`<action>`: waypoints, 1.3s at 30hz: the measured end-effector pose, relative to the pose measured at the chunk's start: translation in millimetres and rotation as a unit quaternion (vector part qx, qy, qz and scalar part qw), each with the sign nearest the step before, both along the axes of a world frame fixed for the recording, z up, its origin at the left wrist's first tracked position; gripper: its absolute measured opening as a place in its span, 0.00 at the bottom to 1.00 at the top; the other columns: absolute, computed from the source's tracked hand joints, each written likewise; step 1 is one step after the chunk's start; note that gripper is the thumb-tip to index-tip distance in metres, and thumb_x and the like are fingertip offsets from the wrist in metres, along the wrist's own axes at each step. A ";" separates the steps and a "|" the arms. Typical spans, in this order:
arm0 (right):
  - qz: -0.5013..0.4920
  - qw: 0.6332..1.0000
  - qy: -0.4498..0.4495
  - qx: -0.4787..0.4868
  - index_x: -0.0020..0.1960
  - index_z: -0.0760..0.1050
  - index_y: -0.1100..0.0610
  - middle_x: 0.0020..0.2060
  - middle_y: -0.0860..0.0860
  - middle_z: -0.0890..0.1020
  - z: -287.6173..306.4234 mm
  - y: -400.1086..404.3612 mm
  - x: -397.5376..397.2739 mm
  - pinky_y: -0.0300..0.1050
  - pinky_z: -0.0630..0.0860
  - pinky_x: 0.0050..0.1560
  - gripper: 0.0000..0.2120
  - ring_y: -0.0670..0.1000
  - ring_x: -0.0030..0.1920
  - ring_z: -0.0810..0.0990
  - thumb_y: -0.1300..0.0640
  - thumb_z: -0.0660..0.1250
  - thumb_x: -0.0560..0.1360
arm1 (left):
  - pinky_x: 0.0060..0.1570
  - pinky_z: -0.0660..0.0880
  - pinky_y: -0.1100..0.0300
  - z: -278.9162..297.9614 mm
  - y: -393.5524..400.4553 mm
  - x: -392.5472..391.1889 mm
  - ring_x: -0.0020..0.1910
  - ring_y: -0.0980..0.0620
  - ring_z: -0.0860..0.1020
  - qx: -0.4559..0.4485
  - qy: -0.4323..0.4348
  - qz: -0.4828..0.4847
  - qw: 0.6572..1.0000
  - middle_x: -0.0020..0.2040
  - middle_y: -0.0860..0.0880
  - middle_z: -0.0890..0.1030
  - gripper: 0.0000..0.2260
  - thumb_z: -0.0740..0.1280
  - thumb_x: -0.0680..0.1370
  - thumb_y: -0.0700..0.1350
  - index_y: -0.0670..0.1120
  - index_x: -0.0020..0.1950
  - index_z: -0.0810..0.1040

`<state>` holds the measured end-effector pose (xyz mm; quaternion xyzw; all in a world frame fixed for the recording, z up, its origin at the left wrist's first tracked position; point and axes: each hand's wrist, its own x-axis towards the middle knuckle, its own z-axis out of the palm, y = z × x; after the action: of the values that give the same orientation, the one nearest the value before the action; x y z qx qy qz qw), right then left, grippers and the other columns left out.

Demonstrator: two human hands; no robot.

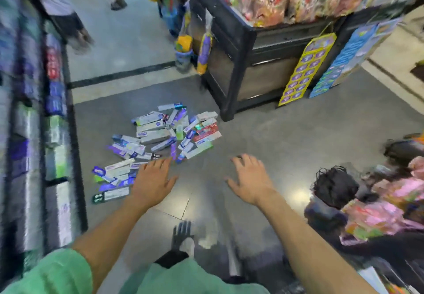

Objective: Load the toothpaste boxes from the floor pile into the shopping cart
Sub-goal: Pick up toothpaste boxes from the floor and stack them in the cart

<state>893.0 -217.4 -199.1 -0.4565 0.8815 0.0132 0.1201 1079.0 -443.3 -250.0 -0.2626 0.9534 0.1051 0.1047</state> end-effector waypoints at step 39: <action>0.370 0.919 -0.104 0.094 0.73 0.70 0.58 0.68 0.58 0.75 -276.1 -507.4 25.8 0.55 0.68 0.66 0.32 0.63 0.67 0.73 0.40 0.68 0.76 | 0.60 0.76 0.45 -231.1 -317.7 141.0 0.60 0.41 0.79 0.028 -0.007 0.313 0.949 0.63 0.45 0.79 0.25 0.61 0.80 0.60 0.47 0.71 0.66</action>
<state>918.8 -724.9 -475.2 -0.7352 0.6272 0.0924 0.2398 1220.0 -761.0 -481.1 -0.5451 0.8195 0.1578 0.0804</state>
